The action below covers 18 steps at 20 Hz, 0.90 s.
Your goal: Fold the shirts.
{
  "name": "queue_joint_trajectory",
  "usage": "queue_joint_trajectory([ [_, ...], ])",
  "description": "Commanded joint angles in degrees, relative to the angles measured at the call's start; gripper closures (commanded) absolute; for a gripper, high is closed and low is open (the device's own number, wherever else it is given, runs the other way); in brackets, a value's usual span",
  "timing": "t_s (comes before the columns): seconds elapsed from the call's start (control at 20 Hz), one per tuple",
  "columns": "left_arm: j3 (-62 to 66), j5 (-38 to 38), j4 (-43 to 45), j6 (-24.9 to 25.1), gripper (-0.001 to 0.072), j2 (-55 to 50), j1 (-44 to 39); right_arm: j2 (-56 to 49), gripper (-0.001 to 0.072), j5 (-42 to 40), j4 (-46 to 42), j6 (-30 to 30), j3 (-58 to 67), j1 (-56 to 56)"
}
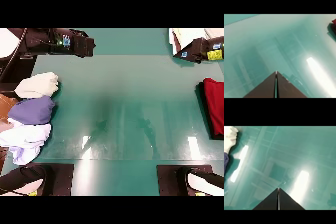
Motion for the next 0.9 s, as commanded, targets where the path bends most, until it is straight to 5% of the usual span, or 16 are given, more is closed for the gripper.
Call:
queue_joint_trajectory([
  [0.0, 0.02, 0.13, 0.0, 0.0, 0.0682, -0.02, -0.02, 0.02, 0.0694, 0.13, 0.04, -0.04, -0.02, 0.2],
  [0.55, 0.02, 0.11, 0.0, 0.0, 0.0682, -0.02, -0.02, 0.0, 0.0694, 1.29, 0.02, -0.04, -0.04, 0.2],
  [0.7, 0.02, 4.63, 4.39, 3.69, 0.0681, -0.2, 0.0, 0.02, 0.0694, 1.73, 0.02, -0.04, -0.04, 0.2],
  [0.75, 0.0, 3.19, 9.64, 2.34, 0.0599, -0.24, 0.37, 0.0, 0.0694, 1.73, 0.04, -0.04, -0.04, 0.22],
  [0.8, 0.0, 0.2, 15.3, -1.86, 0.0287, -0.48, 1.57, 0.02, 0.0694, 1.79, 0.07, -0.04, -0.04, 0.22],
  [0.85, 0.0, -3.48, 19.89, -5.31, 0.0134, -0.94, 3.58, 0.02, 0.0694, 2.19, 0.04, -0.04, -0.04, 0.2],
])
